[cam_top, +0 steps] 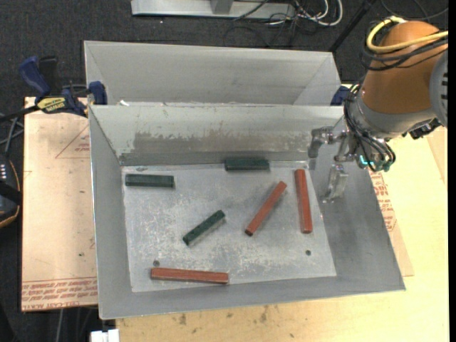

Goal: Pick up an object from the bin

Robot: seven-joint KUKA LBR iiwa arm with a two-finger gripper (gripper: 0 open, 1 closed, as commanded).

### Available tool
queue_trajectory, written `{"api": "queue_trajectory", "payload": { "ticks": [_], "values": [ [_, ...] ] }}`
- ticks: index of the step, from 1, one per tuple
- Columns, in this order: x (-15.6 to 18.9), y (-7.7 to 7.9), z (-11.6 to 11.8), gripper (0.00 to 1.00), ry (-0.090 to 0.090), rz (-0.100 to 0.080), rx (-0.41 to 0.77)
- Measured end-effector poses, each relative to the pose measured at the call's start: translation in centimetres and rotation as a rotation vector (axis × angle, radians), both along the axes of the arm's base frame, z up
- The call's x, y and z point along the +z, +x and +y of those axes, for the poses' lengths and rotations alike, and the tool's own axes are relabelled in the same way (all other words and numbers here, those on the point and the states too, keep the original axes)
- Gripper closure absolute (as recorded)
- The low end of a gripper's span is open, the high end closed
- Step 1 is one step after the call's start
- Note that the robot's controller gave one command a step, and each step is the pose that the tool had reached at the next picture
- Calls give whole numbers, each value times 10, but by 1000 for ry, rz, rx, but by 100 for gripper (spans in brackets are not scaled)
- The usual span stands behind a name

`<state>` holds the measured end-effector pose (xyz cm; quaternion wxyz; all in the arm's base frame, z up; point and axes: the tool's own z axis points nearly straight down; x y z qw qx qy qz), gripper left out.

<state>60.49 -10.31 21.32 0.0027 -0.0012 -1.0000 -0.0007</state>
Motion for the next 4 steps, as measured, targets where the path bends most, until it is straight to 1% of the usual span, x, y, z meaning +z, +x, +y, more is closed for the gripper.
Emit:
{"api": "queue_trajectory", "payload": {
  "ticks": [1, 2, 3, 4],
  "values": [
    [4, 2, 0, 0, -1, -8, 2],
    [-28, 2, 8, 0, -2, -13, 84],
    [-89, -1, 20, 0, -1, -11, 356],
    [-124, -7, 22, 0, 2, -6, 498]
  ]
}}
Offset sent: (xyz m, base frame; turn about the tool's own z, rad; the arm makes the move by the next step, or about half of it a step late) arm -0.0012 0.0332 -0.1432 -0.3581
